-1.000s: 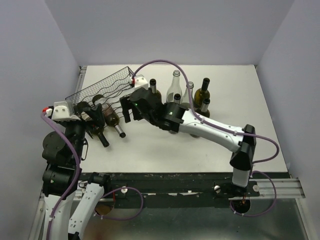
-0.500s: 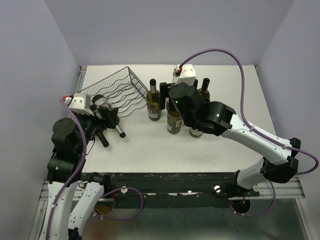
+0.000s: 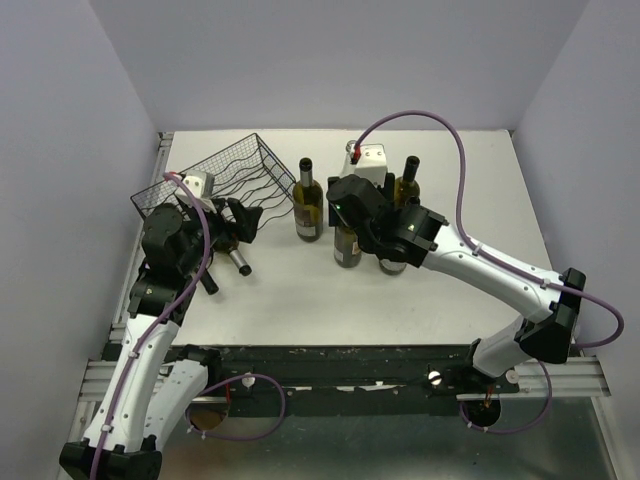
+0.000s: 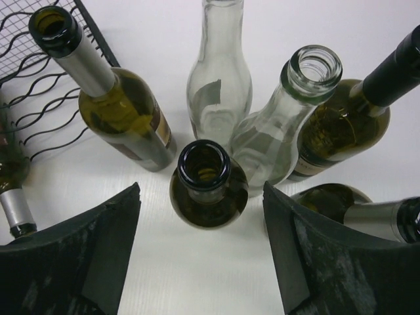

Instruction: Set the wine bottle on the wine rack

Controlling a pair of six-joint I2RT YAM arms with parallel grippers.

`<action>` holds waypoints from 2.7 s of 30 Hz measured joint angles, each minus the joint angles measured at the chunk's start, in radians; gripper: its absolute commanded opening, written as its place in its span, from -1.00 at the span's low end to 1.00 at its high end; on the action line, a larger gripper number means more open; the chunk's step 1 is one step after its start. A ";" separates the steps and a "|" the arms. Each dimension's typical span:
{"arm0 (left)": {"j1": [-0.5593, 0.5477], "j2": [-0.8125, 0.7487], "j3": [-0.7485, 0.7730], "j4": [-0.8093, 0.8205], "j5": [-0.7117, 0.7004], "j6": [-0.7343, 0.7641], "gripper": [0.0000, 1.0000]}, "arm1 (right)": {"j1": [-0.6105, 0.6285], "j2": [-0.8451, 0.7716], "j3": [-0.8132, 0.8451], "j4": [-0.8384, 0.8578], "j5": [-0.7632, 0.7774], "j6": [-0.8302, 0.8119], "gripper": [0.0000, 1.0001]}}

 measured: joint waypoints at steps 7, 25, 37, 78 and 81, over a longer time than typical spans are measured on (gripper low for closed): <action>0.000 -0.048 -0.052 0.055 -0.002 0.002 0.97 | -0.021 0.013 -0.104 0.163 0.008 -0.089 0.25; 0.000 -0.060 -0.054 0.075 0.003 0.009 0.98 | -0.041 0.042 -0.141 0.341 0.052 -0.212 -0.69; 0.000 0.007 -0.057 0.108 0.150 0.001 0.98 | -0.043 -0.074 -0.151 0.257 -0.081 -0.213 -0.99; -0.341 0.152 -0.079 0.099 0.567 0.089 -0.06 | -0.046 -0.166 0.206 -0.005 -0.642 -0.006 -0.99; -0.349 0.153 -0.064 0.080 0.569 0.100 -1.00 | -0.049 -0.174 0.193 0.013 -0.643 -0.002 -0.99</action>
